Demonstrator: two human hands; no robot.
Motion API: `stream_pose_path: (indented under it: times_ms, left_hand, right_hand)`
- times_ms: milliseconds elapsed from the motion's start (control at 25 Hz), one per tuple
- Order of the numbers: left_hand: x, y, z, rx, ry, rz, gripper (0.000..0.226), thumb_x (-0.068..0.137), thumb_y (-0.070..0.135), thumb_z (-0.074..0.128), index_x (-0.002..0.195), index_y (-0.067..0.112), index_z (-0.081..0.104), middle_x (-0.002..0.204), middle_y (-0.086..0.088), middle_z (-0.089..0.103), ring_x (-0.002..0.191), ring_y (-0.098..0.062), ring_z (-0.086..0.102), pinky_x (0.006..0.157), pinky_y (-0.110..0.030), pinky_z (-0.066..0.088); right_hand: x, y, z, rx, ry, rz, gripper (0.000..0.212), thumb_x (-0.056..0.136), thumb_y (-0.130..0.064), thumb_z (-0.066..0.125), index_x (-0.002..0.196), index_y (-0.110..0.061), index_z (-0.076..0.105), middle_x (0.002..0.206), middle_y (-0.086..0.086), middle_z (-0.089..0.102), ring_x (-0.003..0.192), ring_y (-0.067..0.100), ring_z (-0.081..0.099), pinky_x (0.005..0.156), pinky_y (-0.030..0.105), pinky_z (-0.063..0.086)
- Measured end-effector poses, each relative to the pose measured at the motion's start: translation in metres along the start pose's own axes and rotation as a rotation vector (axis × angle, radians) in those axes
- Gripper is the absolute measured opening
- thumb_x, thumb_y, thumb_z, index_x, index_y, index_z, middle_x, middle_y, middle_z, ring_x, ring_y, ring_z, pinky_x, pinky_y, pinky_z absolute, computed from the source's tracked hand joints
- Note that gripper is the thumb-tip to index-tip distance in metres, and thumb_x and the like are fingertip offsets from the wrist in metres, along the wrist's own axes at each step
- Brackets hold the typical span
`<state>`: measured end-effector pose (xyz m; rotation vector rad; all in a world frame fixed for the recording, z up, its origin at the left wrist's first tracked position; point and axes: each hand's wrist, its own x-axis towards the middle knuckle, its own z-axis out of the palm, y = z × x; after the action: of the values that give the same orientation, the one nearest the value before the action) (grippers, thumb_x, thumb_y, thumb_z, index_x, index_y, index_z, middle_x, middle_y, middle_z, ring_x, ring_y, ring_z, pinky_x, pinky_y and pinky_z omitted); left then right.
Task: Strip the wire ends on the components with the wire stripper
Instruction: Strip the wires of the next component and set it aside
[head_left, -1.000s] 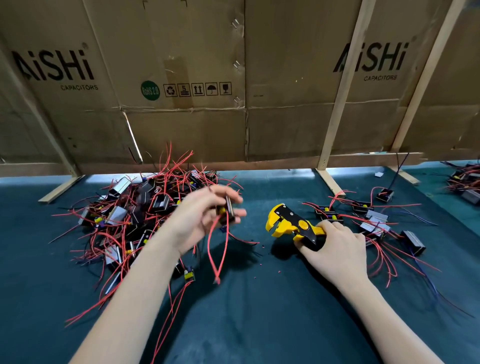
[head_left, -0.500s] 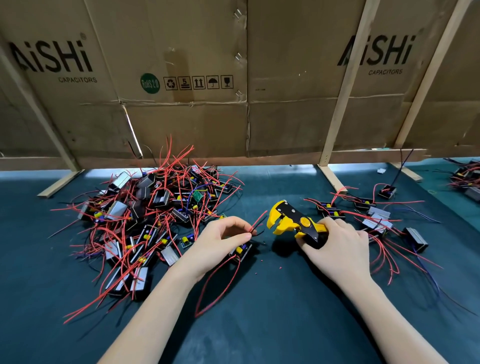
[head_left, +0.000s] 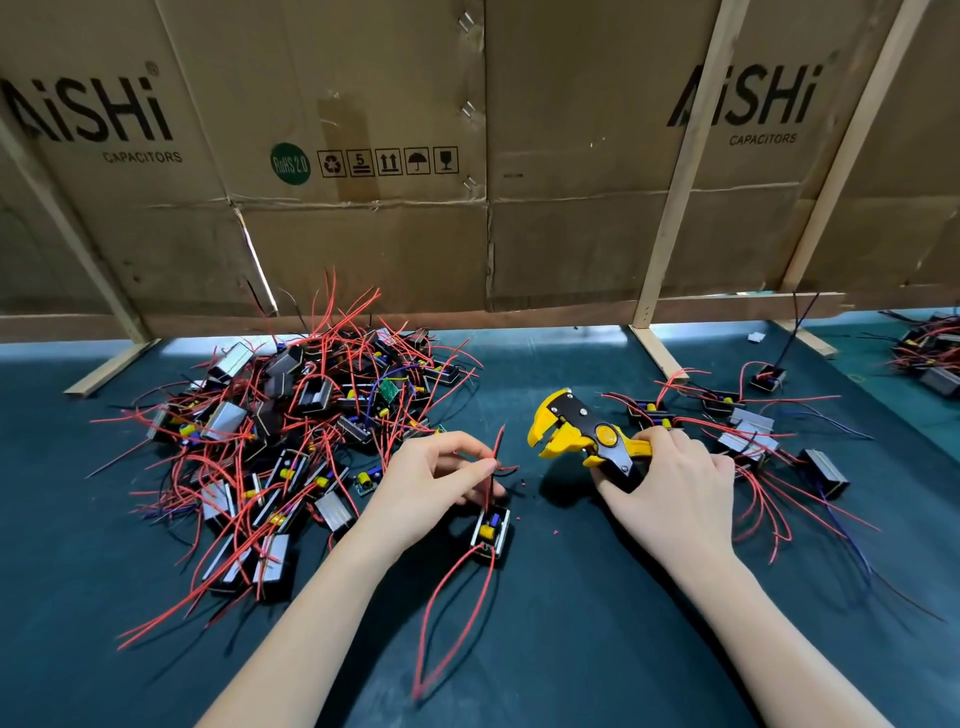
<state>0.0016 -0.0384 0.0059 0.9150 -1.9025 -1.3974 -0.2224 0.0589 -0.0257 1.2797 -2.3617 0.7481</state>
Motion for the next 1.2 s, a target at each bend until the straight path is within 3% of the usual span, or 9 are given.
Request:
stream_pose_path:
  times_ms: [200, 520, 760, 960, 1200]
  left_hand:
    - [0.0019, 0.0013, 0.0003, -0.128, 0.029, -0.029, 0.008, 0.093, 0.002, 0.06, 0.087, 0.003, 0.064, 0.078, -0.011, 0.074, 0.075, -0.029, 0.075, 0.064, -0.023, 0.054]
    - [0.0019, -0.0014, 0.001, -0.174, 0.016, -0.066, 0.009, 0.094, 0.003, 0.061, 0.088, 0.004, 0.068, 0.078, -0.009, 0.075, 0.074, -0.028, 0.075, 0.06, -0.024, 0.058]
    - [0.0061, -0.0031, 0.0022, -0.049, 0.039, -0.017, 0.009, 0.095, 0.007, 0.06, 0.086, 0.008, 0.064, 0.063, 0.006, 0.062, 0.062, -0.011, 0.061, 0.061, -0.019, 0.048]
    - [0.0049, -0.0026, 0.0017, -0.111, 0.019, -0.004, 0.014, 0.094, 0.014, 0.063, 0.084, 0.01, 0.072, 0.064, 0.004, 0.06, 0.061, -0.009, 0.054, 0.058, -0.017, 0.045]
    - [0.0028, -0.0006, 0.0032, -0.155, -0.021, 0.012, 0.018, 0.095, 0.019, 0.062, 0.086, 0.015, 0.077, 0.074, 0.001, 0.069, 0.067, -0.009, 0.053, 0.06, -0.015, 0.043]
  right_hand:
    - [-0.0009, -0.0039, 0.0008, -0.003, -0.006, -0.013, 0.049, 0.066, -0.05, 0.081, 0.094, -0.013, 0.065, 0.086, 0.003, 0.063, 0.086, 0.031, 0.059, 0.081, 0.041, 0.032]
    - [-0.0016, -0.0073, 0.0018, 0.004, -0.012, -0.005, 0.048, 0.066, -0.051, 0.078, 0.094, -0.014, 0.065, 0.087, 0.003, 0.064, 0.088, 0.032, 0.059, 0.081, 0.041, 0.032]
    - [-0.0014, -0.0074, 0.0024, -0.036, -0.002, -0.005, 0.052, 0.066, -0.05, 0.079, 0.097, -0.012, 0.064, 0.088, 0.004, 0.064, 0.088, 0.032, 0.058, 0.081, 0.042, 0.033]
    - [-0.0005, -0.0082, 0.0001, -0.057, 0.073, -0.009, 0.059, 0.064, -0.045, 0.081, 0.104, -0.008, 0.061, 0.091, 0.008, 0.065, 0.087, 0.033, 0.058, 0.081, 0.043, 0.033]
    - [-0.0012, -0.0107, -0.001, -0.079, 0.054, -0.023, 0.06, 0.065, -0.047, 0.081, 0.105, -0.008, 0.061, 0.093, 0.007, 0.064, 0.089, 0.032, 0.057, 0.082, 0.043, 0.033]
